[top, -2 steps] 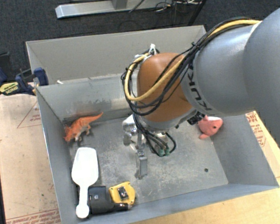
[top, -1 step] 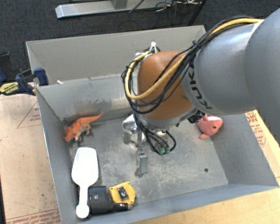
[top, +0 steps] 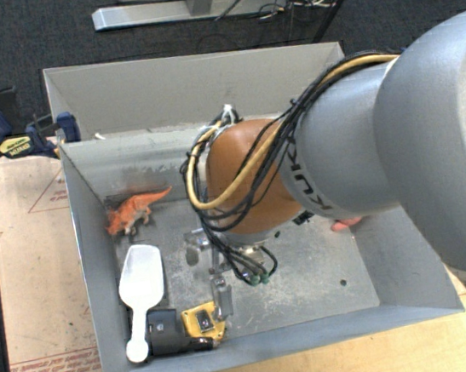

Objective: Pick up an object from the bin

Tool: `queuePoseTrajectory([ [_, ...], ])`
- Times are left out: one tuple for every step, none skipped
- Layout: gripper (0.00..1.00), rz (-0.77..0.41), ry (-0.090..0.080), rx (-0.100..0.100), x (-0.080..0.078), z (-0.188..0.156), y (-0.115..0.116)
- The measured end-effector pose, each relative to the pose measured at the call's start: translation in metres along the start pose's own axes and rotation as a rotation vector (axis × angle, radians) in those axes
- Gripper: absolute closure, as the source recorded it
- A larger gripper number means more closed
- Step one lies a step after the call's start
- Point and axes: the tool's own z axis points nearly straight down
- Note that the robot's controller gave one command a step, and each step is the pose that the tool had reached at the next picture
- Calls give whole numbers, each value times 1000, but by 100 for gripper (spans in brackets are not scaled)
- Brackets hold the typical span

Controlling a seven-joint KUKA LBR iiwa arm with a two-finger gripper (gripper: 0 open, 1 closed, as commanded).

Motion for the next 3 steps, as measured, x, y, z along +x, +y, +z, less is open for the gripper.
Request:
queuePoseTrajectory([
  [0,-261,4,-3,20,-6,55],
  [0,-343,-2,-2,-15,5,76],
  [0,-590,-2,-4,-25,21,76],
])
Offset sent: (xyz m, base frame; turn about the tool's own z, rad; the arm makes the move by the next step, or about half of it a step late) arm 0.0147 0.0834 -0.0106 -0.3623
